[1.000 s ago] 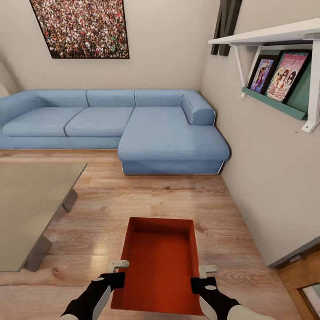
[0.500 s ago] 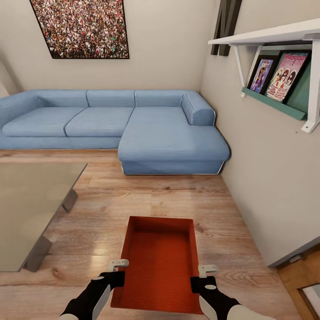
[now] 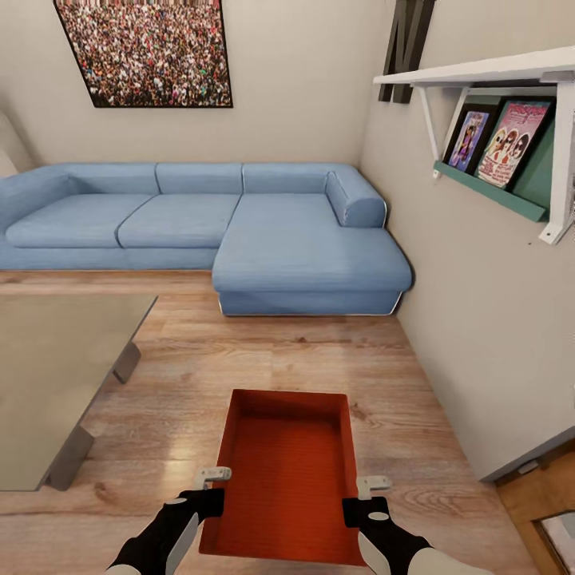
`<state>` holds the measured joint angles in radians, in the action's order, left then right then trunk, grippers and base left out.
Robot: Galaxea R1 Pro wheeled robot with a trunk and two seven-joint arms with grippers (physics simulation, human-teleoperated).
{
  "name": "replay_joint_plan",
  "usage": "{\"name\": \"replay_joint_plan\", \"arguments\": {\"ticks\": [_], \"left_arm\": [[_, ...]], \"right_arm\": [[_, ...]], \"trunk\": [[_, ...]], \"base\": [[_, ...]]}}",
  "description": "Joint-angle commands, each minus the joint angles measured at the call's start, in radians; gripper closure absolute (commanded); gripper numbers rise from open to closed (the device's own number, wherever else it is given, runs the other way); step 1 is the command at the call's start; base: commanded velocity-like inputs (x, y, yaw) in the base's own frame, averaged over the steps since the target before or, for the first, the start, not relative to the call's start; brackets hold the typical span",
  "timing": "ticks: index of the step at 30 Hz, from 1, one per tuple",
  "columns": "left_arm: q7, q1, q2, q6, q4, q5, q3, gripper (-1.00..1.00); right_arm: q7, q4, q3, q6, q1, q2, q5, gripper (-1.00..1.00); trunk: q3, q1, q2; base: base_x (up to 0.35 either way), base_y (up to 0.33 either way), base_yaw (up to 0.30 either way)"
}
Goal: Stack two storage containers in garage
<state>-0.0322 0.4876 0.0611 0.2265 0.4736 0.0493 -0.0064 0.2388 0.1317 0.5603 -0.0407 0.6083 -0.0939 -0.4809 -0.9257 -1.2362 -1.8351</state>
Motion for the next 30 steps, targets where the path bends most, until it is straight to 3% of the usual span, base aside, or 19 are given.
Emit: {"name": "replay_joint_plan", "arguments": {"ticks": [1,30], "left_arm": [[-0.011,0.000,-0.001,0.002,0.005,-0.003,-0.010,1.00],[-0.011,0.000,-0.001,0.002,0.005,-0.003,-0.011,1.00]], "right_arm": [[0.004,-0.020,0.018,-0.004,0.001,0.000,-0.028,1.00],[0.004,-0.020,0.018,-0.004,0.001,0.000,-0.028,1.00]], "trunk": [[0.003,0.004,0.007],[0.093,0.115,0.210]], "base": [[0.000,0.000,0.000],[0.000,0.000,0.000]]}}
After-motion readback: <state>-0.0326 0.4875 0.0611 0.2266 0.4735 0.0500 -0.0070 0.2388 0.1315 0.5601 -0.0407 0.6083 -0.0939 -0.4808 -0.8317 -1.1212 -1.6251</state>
